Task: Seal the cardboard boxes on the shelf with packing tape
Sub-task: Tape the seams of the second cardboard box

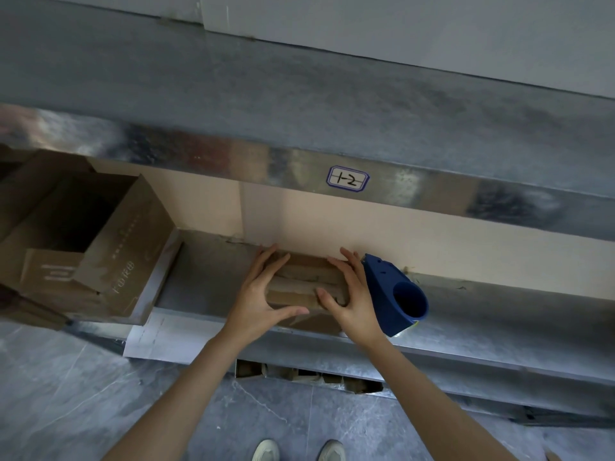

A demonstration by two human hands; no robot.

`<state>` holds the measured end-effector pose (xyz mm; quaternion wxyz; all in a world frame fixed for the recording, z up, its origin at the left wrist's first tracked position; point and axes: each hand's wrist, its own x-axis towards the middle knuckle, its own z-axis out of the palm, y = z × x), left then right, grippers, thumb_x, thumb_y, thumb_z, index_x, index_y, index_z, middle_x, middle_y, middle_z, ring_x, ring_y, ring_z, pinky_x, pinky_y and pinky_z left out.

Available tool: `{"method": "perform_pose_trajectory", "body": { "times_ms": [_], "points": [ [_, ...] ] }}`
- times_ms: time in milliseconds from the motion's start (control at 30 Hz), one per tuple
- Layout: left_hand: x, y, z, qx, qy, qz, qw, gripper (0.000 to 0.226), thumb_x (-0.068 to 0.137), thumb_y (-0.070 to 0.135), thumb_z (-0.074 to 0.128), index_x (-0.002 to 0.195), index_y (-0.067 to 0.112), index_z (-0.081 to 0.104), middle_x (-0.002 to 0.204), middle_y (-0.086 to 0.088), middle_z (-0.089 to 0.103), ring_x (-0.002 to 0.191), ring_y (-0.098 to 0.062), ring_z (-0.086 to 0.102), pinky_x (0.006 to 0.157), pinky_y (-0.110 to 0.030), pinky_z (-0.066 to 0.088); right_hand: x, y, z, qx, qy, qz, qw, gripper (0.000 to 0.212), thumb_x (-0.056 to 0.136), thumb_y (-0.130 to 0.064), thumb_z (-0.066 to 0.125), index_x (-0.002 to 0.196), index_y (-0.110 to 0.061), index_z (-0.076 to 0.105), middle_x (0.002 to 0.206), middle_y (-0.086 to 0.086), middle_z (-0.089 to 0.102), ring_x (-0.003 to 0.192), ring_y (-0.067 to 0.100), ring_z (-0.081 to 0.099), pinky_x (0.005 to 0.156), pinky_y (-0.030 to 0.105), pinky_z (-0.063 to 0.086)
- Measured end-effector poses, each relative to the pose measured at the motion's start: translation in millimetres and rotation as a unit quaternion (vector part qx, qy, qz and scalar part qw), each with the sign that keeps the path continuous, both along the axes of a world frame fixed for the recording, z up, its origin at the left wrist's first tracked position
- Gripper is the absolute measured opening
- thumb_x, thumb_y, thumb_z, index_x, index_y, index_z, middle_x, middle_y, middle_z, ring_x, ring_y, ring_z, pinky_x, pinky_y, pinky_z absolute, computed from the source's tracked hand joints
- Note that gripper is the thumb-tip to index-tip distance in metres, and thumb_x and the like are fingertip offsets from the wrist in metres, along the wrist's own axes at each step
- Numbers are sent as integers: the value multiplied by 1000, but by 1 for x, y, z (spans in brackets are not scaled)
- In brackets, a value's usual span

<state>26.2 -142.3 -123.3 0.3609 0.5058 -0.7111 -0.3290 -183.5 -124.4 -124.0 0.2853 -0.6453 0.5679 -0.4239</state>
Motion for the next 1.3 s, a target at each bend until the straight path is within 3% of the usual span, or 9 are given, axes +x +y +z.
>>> {"method": "perform_pose_trajectory", "body": {
  "times_ms": [133,267,400,533,700,867,967,1167,1300],
  "points": [
    [-4,1,-1,21,54,17,998,102,56,57,87,144,25,47,161,17,17,149,-3,17,119,-33,28,8,3,4,15,-67,-27,997,57,84,-47,64,137,-31,49,155,-13,28,145,8,23,115,33,30],
    [-4,1,2,32,56,14,998,101,54,52,89,143,26,47,162,18,15,148,1,15,117,-23,25,6,6,12,57,-97,-10,994,58,86,-53,61,140,-39,45,155,-22,23,143,-4,20,110,18,24],
    [-5,3,3,36,59,15,997,98,54,50,88,141,25,49,162,17,14,147,4,15,115,-16,23,3,4,8,57,-75,6,996,51,91,-37,60,140,-35,46,156,-21,21,142,-5,19,107,8,22],
    [-4,2,3,39,61,9,997,97,55,54,86,141,26,50,162,17,14,148,2,15,117,-26,26,0,1,6,57,-53,19,997,49,90,-32,65,137,-33,50,156,-16,20,143,-2,21,110,13,26],
    [-4,2,4,35,59,8,998,96,56,53,86,141,27,49,162,16,15,148,1,16,118,-29,27,4,0,9,63,-63,5,996,61,83,-39,69,139,-34,46,154,-16,23,138,-8,24,104,6,27],
    [-4,2,4,34,54,4,998,95,57,55,85,141,29,49,162,17,15,148,1,16,117,-28,27,3,1,9,73,-73,-1,995,68,81,-48,69,142,-38,41,154,-19,24,140,-5,24,113,24,29],
    [-4,3,5,38,49,6,998,95,57,54,85,141,29,48,161,17,15,147,1,16,116,-25,25,5,1,9,69,-55,-6,996,68,81,-46,69,142,-36,42,152,-16,26,137,-3,28,113,28,33],
    [-12,4,10,76,91,48,992,71,79,48,72,142,31,44,160,21,17,143,5,20,112,-18,23,2,5,13,78,-57,6,995,73,86,-38,73,147,-39,33,156,-17,22,142,-5,19,109,14,21],
    [-18,3,5,53,109,114,986,57,88,23,73,136,35,45,158,9,30,143,-7,30,117,-30,30,5,5,14,76,-74,-10,994,65,92,-32,66,147,-38,33,156,-17,24,140,-9,19,107,9,19]
  ]
}}
